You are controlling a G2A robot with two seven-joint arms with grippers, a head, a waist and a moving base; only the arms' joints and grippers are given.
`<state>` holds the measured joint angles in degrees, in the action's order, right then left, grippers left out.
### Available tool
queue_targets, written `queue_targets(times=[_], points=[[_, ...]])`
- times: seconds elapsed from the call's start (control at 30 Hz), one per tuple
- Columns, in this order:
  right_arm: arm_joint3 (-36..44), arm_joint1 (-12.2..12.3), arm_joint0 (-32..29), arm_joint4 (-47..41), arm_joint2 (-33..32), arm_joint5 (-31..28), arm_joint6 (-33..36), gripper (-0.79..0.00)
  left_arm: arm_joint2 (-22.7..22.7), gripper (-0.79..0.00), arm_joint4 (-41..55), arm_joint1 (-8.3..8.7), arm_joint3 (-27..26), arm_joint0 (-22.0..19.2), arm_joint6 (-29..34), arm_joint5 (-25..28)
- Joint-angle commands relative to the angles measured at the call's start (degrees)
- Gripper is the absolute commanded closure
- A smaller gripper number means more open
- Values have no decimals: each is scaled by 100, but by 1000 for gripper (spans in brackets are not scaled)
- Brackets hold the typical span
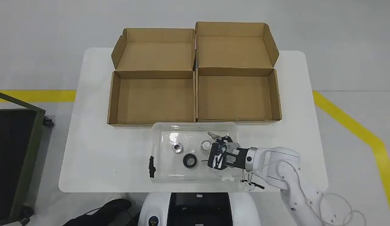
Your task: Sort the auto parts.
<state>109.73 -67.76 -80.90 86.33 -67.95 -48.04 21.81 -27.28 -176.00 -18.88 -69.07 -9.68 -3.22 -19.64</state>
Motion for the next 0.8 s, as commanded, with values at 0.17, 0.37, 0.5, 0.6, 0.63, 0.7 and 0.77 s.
queue_targets(times=[0.17, 0.37, 0.5, 0.6, 0.63, 0.7, 0.77], points=[[-99, 19, 88, 1, 70, 77, -3, -339, 0, -785, 0, 0, 0, 0, 0, 0], [-65, 46, 148, -47, 93, 14, -57, 0, 0, -785, 0, 0, 0, 0, 0, 0], [125, 78, 130, -91, 39, -59, -64, 0, 0, -785, 0, 0, 0, 0, 0, 0], [317, 104, 105, -168, -40, -108, -60, 0, 0, -785, 0, 0, 0, 0, 0, 0], [389, 114, 98, -194, -71, -121, -65, 0, 0, -785, 0, 0, 0, 0, 0, 0], [513, 129, 76, -308, -139, -125, -113, 0, 0, -785, 0, 0, 0, 0, 0, 0], [628, 138, 75, -444, -250, -8, -251, 0, 0, -785, 0, 0, 0, 0, 0, 0]])
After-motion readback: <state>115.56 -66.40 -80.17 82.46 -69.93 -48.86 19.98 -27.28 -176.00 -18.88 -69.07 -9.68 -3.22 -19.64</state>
